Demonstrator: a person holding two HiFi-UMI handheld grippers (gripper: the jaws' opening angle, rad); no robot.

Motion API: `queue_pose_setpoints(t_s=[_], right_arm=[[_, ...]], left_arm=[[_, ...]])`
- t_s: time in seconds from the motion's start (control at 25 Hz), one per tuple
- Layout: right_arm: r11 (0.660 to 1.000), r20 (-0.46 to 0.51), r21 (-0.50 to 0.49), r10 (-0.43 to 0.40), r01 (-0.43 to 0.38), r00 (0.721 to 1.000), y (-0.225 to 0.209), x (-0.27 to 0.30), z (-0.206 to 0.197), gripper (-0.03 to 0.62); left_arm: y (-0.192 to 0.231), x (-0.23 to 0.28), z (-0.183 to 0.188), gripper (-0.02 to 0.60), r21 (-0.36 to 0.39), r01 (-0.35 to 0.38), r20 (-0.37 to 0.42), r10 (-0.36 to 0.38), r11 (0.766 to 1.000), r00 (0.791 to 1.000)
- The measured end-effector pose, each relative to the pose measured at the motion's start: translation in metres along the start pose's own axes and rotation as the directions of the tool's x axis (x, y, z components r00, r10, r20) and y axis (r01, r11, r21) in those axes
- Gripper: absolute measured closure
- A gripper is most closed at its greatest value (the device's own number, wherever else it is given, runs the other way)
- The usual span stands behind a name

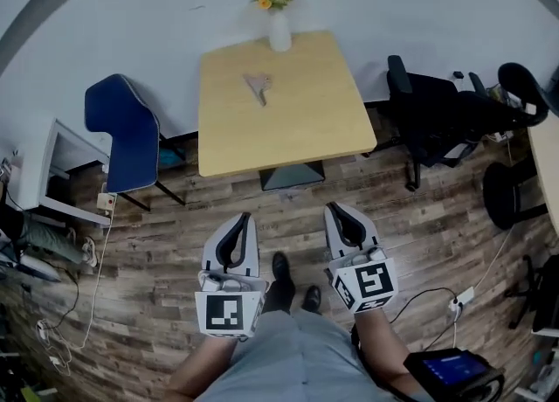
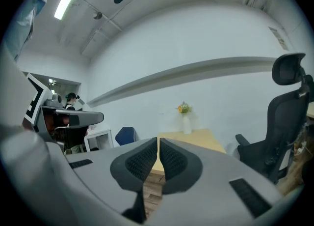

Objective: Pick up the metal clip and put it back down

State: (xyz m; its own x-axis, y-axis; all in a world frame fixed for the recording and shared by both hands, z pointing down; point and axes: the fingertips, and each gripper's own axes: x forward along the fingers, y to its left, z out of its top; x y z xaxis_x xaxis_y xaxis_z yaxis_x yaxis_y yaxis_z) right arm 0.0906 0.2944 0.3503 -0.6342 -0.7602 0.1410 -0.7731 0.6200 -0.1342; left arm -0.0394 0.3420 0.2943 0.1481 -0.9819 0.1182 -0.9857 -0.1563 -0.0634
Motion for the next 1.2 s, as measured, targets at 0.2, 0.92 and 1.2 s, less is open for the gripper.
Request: queue_pose_setpoints(t_s=[0.2,0.92,1.2], right_arm=[[0.999,-0.093,0.034,0.021,-0.018,0.995,0.003,0.075,-0.031,0.545],[0.999,0.030,-0.043,0.028,-0.027,0.999,0.017,0.192,0.058,0.545],[1.000,0.003,0.000,0.024,-0.024,1.000,-0.022,0.240,0.045,0.545]], left_arm=[[0.057,0.039,-0.010,0.563,-0.046,-0.021,0.018,0.022,0.999,1.000],[0.143,0.108,0.025,0.563,-0.039,0.023,0.096,-0.019,0.999,0.995],[0.150,0.164,-0.002,0.563,-0.042,0.026,0.014,-0.025,0.999,1.000]])
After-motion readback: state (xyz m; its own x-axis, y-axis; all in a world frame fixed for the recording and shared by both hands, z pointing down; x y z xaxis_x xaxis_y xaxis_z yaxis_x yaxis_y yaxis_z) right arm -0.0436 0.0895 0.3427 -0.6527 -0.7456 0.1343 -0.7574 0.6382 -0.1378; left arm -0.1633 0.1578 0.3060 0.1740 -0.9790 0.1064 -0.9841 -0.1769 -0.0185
